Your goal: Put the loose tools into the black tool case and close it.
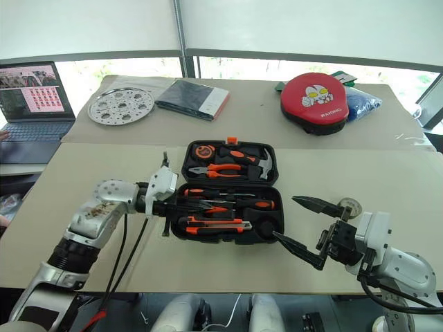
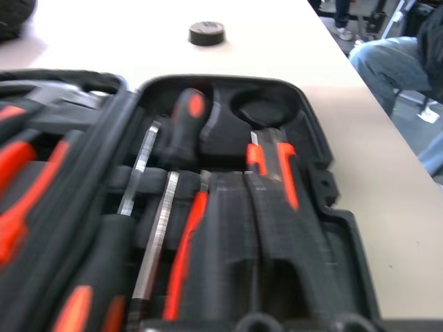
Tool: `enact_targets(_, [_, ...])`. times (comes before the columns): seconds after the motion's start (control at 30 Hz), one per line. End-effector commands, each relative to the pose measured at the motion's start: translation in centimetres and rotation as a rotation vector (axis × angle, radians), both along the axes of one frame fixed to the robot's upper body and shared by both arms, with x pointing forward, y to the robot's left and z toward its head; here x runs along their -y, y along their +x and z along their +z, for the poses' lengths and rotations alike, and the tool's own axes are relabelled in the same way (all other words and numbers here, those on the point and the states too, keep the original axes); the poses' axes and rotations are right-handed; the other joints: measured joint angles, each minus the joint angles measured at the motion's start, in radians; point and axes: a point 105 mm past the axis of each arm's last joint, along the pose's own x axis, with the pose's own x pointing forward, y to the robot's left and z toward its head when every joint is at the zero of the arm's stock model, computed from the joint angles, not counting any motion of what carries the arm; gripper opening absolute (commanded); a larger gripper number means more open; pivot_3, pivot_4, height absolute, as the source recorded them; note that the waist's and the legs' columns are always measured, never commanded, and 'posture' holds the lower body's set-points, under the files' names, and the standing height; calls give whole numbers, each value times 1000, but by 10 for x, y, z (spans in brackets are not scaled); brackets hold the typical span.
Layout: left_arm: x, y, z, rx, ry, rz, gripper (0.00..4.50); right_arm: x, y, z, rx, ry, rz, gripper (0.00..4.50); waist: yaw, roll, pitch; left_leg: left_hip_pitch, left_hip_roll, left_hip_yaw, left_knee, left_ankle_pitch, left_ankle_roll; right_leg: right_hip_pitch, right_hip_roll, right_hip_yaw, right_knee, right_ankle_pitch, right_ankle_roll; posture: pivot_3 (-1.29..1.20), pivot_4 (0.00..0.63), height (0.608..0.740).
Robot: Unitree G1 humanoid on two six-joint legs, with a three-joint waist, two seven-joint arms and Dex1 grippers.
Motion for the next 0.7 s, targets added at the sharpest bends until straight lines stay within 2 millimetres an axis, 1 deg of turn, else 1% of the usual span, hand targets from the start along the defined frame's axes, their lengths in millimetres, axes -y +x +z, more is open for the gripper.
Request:
enact_targets(0.03, [12,-5,-3,36,23,-25,53,-1,-2,5,27,9,3,4500,-1,0,0,0,0,0,0,0,0,0,0,0,0,0,0,0,150,740])
enact_targets(0.17, [12,-8,-20,-3,98,-16,53,-1,-2,5,27,11,1,4500,-4,0,0,0,0,0,0,0,0,0,0,0,0,0,0,0,150,740])
enact_targets(0.2, [11,-9,-29,-13,143,-8,53,-1,-3,4,25,12,1,4500,-5,0,0,0,0,0,0,0,0,0,0,0,0,0,0,0,150,740])
enact_targets(0.27, [7,-10,-49,-94,236,33,53,-1,-3,3,24,12,2,4500,-5,0,0,0,0,0,0,0,0,0,0,0,0,0,0,0,150,740])
enact_targets(0.37, [-1,-10,-68,-152,360,75,53,-1,-2,3,26,13,2,4500,-4,1,-1,1,0,0,0,-1,1,1,0,0,0,0,0,0,150,740])
enact_targets(0.47, [-3,-16,-72,-198,397,58,53,-2,-1,3,29,13,0,4500,-4,4,-5,3,0,0,0,-2,3,3,0,0,0,0,0,0,150,740])
enact_targets(0.57, [0,-17,-76,-188,396,60,53,-2,0,3,31,12,-3,4500,-6,8,-10,4,0,0,0,-2,3,3,0,1,0,0,1,0,150,740])
enact_targets(0.63, [6,-14,-74,-158,357,76,53,-3,0,3,36,11,-10,4500,-8,8,-12,5,0,0,-1,-2,3,3,0,2,0,-1,1,0,150,740])
enact_targets(0.7, [10,-6,-63,-107,288,105,53,-3,1,4,40,10,-14,4500,-4,9,-13,5,0,0,-1,-2,4,4,-1,2,0,-1,1,0,150,740])
